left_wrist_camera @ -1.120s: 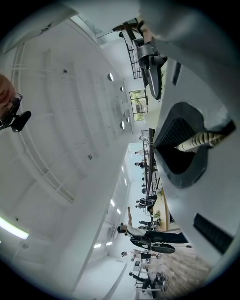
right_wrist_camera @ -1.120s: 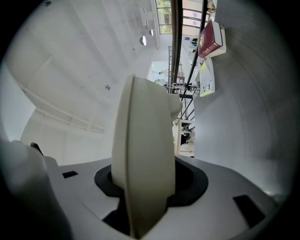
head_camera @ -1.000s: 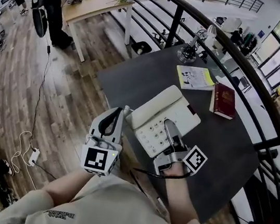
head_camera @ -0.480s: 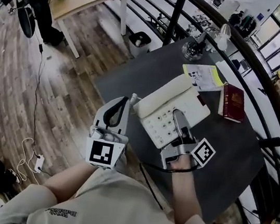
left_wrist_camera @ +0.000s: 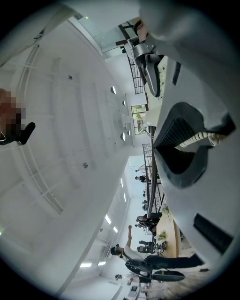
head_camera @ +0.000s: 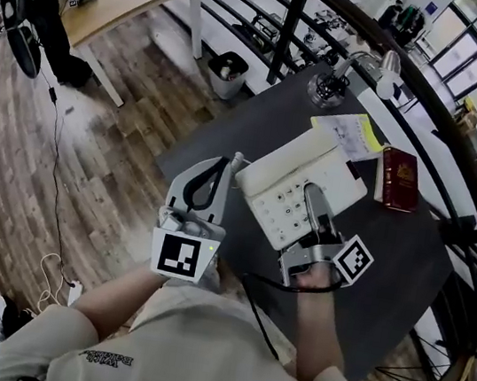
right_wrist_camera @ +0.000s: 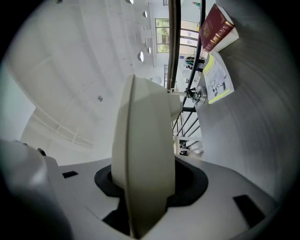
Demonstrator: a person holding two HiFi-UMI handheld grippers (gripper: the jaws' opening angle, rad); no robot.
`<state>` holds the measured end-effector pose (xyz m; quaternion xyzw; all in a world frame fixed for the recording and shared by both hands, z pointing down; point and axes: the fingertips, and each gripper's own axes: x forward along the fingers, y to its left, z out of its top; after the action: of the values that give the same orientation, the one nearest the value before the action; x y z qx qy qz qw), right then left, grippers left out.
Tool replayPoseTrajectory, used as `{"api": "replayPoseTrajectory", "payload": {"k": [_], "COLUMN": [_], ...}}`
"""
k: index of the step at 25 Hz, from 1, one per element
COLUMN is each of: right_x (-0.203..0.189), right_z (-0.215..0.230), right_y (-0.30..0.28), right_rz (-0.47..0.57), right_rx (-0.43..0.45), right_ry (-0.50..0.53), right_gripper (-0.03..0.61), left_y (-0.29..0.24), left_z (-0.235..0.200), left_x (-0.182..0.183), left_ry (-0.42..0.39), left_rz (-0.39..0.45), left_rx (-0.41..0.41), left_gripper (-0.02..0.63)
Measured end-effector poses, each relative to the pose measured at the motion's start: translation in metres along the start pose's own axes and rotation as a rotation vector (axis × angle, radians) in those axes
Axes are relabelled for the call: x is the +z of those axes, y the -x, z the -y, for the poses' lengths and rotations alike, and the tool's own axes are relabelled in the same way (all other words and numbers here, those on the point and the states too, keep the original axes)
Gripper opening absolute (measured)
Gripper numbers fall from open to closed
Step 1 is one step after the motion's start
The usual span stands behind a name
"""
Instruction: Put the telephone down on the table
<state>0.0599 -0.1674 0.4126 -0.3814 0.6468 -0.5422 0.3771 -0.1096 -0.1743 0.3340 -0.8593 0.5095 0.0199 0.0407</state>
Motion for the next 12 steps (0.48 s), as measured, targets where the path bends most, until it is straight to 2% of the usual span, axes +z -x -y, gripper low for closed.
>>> {"api": "replayPoseTrajectory", "payload": {"k": [6, 12], "right_x": [0.015, 0.024], "right_z": [0.006, 0.013], "right_y": [0.002, 0.003], "right_rz": [0.012, -0.013], "right_rx": [-0.033, -0.054], "right_ry": [0.012, -0.003], "right_gripper": [0.196, 0.196], "left_y": [-0.017, -0.026], "left_z": [0.011, 0.021], "left_x": [-0.007, -0.011], "left_ry": [0.014, 0.028], "left_rz": [-0.011, -0.033], "left_rx": [-0.034, -0.029], "left_gripper": [0.003, 0.003]}}
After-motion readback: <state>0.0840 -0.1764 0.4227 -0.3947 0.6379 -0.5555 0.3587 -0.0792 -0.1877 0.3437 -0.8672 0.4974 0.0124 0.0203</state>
